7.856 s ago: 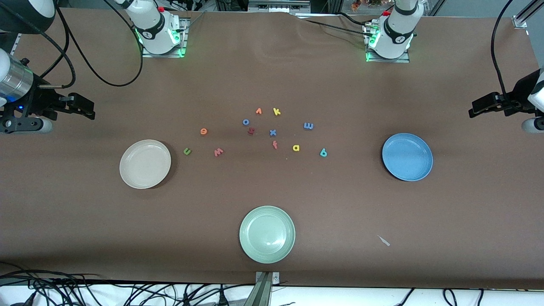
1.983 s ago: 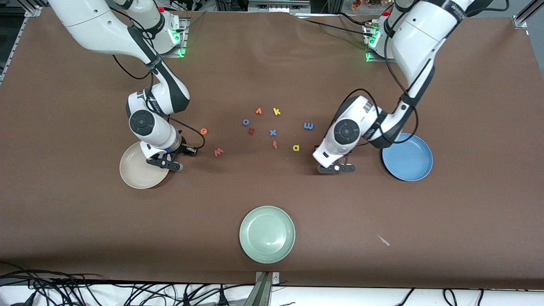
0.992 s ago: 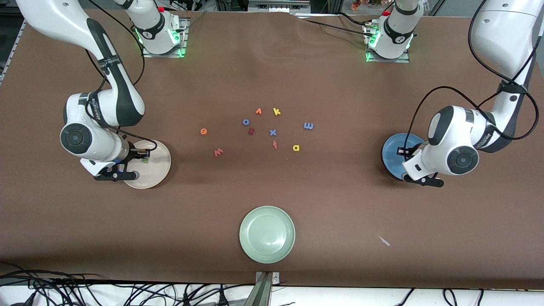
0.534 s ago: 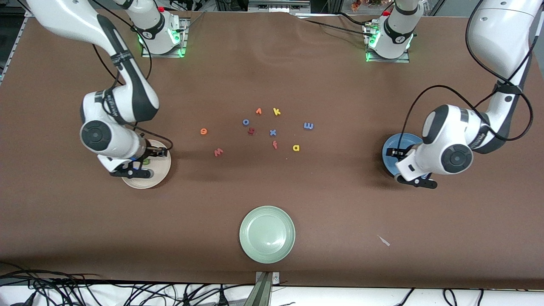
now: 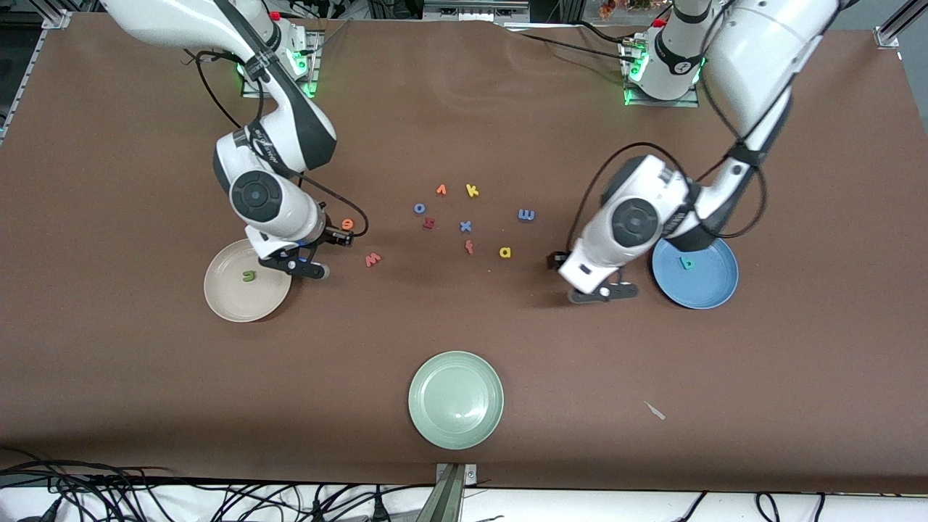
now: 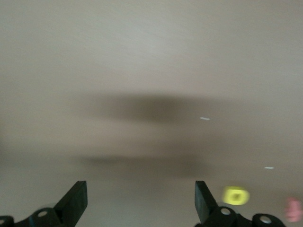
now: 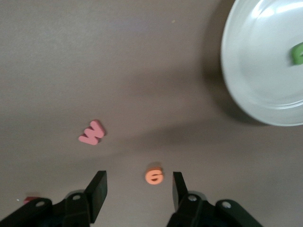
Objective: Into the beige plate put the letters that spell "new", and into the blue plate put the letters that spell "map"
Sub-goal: 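Grasp orange 6 with the right gripper while the left gripper grasps yellow letter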
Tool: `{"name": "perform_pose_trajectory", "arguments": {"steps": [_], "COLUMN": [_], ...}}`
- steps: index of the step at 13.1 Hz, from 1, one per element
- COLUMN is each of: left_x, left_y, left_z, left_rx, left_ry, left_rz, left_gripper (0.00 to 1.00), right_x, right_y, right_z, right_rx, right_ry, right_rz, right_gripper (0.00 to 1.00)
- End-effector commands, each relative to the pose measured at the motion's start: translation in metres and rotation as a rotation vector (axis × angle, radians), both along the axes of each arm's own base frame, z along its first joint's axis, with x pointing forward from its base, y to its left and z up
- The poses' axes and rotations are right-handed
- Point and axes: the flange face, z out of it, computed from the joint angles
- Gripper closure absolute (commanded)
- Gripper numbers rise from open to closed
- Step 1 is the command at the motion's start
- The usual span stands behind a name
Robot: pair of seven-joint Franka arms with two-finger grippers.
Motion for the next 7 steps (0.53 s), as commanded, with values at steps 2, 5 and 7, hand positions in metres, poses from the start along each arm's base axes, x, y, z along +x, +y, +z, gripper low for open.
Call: {"name": "perform_pose_trajectory", "arguments": {"steps": [2,5,7], "left_x": [-0.023,-0.027,-0.033], "left_y": [-0.051,-0.087,-0.096], "left_z": [-0.022,-0.023,-0.033], "left_rx": [-0.008,-0.021,-0.002], "left_ry": [-0.012,-0.023,-0.020], "left_rz": [0.050,0.070,0.073], "left_gripper": [0.00,0.00,0.00], "right_x": [-0.062,-0.074,-0.084], "right_y": [-0.012,-0.015,-0.016], "right_z": [-0.037,-0.053,-0.064], "right_rx": [0.043,0.058,0.069], "right_ry": [-0.104,-0.119,-0.126], "right_rz": [-0.020,-0.012,-0.009], "right_gripper": [0.36,0.35,0.35]}}
